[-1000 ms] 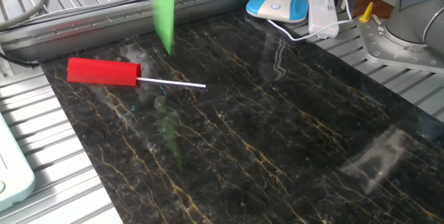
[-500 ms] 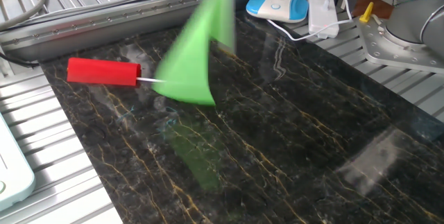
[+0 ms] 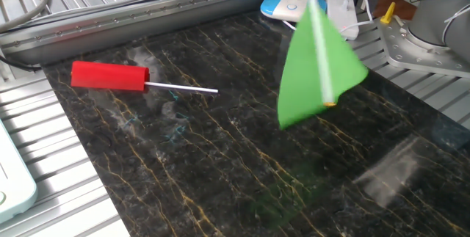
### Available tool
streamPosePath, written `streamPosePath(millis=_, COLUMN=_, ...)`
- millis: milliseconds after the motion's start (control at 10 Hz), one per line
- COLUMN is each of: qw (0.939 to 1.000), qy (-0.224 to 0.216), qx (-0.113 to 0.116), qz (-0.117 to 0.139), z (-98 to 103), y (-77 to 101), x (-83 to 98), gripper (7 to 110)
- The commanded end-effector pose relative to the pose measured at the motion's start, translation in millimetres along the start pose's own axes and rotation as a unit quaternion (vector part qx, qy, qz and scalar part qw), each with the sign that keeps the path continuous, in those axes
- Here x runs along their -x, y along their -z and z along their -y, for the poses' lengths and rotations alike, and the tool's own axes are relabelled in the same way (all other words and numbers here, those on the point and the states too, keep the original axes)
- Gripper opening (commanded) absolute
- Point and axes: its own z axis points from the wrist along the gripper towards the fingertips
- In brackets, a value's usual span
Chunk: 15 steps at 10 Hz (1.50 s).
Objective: Wave the flag
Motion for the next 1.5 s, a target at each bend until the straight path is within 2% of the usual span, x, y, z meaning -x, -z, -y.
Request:
streamPosePath(millis=0, qw=0.9911, qy=0.027, qx=-0.117, qz=0.058, z=54.3, y=12.0, x=30.8, gripper=7)
streamPosePath(millis=100, qw=0.9858, qy=0.036, qx=-0.15, qz=0.068, z=69.5, y=16.9, x=36.5, gripper=7)
streamPosePath(millis=200, qw=0.9734, qy=0.054, qx=-0.208, qz=0.08, z=95.9, y=28.3, x=45.1, gripper=7)
streamPosePath(millis=300, qw=0.9567, qy=0.087, qx=-0.264, qz=0.086, z=120.1, y=42.3, x=52.9, gripper=7)
streamPosePath(millis=400, qw=0.9426, qy=0.111, qx=-0.302, qz=0.091, z=135.2, y=53.4, x=59.5, gripper=7)
streamPosePath(millis=500, qw=0.9322, qy=0.125, qx=-0.327, qz=0.093, z=144.1, y=61.5, x=63.6, gripper=7)
streamPosePath(millis=600, qw=0.9375, qy=0.112, qx=-0.317, qz=0.087, z=141.7, y=57.9, x=58.4, gripper=7)
streamPosePath(millis=700, qw=0.9616, qy=0.067, qx=-0.258, qz=0.066, z=120.3, y=38.8, x=40.1, gripper=7)
streamPosePath(millis=800, qw=0.9765, qy=0.034, qx=-0.207, qz=0.05, z=99.6, y=25.9, x=27.2, gripper=7)
streamPosePath(millis=900, qw=0.9883, qy=0.0, qx=-0.148, qz=0.034, z=73.0, y=14.9, x=16.2, gripper=7)
streamPosePath(millis=1000, qw=0.9961, qy=-0.036, qx=-0.08, qz=0.013, z=39.8, y=6.8, x=4.4, gripper=7)
streamPosePath(millis=1100, qw=0.9974, qy=-0.071, qx=-0.011, qz=-0.012, z=4.9, y=3.8, x=-7.3, gripper=7)
streamPosePath(millis=1200, qw=0.9914, qy=-0.108, qx=0.062, qz=-0.04, z=-33.2, y=6.8, x=-17.6, gripper=7)
streamPosePath(millis=1300, qw=0.9747, qy=-0.148, qx=0.149, qz=-0.075, z=-78.7, y=18.9, x=-27.3, gripper=7)
streamPosePath(millis=1400, qw=0.9482, qy=-0.18, qx=0.237, qz=-0.111, z=-123.3, y=41.2, x=-34.8, gripper=7)
